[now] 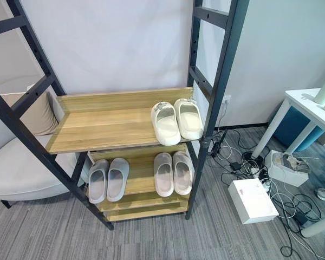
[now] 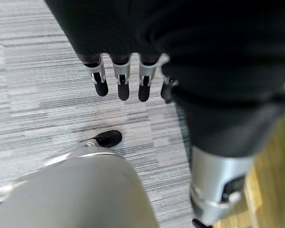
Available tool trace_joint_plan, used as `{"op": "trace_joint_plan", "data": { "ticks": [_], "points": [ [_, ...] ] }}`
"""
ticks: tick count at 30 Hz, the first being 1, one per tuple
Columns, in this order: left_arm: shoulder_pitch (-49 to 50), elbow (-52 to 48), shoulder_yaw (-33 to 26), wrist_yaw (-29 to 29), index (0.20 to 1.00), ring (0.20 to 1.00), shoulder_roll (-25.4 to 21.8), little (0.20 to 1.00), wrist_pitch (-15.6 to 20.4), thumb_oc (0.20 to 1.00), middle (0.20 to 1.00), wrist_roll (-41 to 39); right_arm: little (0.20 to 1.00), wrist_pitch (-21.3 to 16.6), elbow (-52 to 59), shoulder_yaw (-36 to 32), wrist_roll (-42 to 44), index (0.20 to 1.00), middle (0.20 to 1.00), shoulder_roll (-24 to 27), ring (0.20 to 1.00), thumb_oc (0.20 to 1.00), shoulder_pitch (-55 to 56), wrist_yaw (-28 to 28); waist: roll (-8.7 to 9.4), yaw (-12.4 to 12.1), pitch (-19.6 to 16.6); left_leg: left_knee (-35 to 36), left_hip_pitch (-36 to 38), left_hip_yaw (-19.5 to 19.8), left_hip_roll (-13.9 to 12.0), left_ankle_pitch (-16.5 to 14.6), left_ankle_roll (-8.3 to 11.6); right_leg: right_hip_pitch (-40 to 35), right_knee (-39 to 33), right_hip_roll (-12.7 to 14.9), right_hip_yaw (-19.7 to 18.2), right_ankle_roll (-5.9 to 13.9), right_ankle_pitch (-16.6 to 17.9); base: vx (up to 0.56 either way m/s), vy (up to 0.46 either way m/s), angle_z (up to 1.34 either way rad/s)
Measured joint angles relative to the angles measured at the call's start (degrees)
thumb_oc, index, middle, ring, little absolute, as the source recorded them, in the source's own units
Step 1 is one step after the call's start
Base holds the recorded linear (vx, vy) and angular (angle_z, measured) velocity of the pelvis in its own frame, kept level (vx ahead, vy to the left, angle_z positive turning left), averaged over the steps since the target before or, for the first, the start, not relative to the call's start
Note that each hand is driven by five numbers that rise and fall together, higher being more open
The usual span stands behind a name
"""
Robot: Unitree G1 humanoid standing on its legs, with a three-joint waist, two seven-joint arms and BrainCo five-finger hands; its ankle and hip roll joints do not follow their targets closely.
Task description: Arrange the slippers neatly on the shoe rack.
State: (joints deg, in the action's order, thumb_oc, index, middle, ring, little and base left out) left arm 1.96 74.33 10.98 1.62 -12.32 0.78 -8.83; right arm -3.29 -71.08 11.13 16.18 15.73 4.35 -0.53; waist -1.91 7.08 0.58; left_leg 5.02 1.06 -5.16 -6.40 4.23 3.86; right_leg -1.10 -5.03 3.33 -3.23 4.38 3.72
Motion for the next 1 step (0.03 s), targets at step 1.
{"op": "trace_joint_plan", "data": {
  "ticks": [1],
  "points": [
    [0.08,0.09,-0.01,-0.08,1.000,1.000,-0.02,1.000,-0.04,1.000,1.000,0.01,1.000,0.00,-0.03,-0.53,0.00,1.000,1.000,0.03,1.000,1.000,0.01,0.03,-0.12,0.00,-0.13,0.00,0.00,0.00,-0.03,0.00,0.00,0.00,0.00,0.00,0.00,-0.01,0.00,0.00,0.000,0.00]
  ]
}}
